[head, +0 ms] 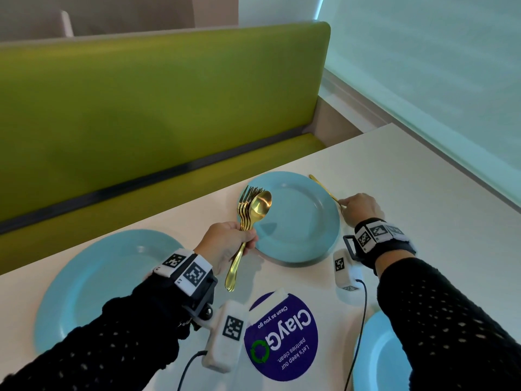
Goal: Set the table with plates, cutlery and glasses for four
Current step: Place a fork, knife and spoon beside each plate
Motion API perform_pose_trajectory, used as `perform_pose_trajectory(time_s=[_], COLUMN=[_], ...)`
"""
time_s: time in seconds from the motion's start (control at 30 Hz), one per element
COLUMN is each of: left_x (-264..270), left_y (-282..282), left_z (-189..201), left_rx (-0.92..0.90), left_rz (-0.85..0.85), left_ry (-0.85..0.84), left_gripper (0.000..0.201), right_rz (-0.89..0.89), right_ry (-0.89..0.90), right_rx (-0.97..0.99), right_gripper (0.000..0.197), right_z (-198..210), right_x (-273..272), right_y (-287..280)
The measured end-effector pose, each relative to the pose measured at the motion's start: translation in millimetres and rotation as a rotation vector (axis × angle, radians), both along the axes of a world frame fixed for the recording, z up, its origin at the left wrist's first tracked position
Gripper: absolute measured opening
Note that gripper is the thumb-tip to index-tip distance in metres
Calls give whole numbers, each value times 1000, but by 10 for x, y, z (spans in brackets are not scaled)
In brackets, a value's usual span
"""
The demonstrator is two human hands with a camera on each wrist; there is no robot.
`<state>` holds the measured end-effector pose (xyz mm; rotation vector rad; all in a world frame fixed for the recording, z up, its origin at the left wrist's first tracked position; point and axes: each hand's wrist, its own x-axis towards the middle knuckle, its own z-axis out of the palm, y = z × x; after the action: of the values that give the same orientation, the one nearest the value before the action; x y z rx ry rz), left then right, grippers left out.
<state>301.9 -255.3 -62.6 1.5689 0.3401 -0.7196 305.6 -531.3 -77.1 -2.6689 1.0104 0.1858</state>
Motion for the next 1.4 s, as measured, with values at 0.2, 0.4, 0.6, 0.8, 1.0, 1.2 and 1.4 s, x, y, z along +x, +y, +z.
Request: perform_pose_trajectory(time_s=[0.2, 0.4, 0.6, 0.8, 1.0, 1.2, 1.4], left_x=[-33, -66, -96, -135, -211, -354, -477], left_y=[-30, -41, -30, -3, 71, 293, 612], left_z=[22, 54, 63, 72, 205, 353, 509], left_rx=[5, 1, -13, -31, -86, -71, 16], left_rz=[-7, 5, 12, 29, 10, -117, -224], left_ry=[-13, 2, 17, 33, 64, 64, 37], left_gripper=[10, 7, 6, 7, 17, 19, 16], right_rz=[89, 125, 175, 130, 403, 906, 980], right_ry=[92, 126, 171, 3, -295, -337, -204], right_rx=[-45, -20, -40, -42, 67, 84, 70], right_gripper=[40, 38, 41, 43, 27, 18, 22], right_z=[19, 34, 61, 245, 517, 539, 723], right_x=[9, 55, 36, -10, -235, -676, -840], right_y=[2, 71, 111, 237, 869, 1634, 1897])
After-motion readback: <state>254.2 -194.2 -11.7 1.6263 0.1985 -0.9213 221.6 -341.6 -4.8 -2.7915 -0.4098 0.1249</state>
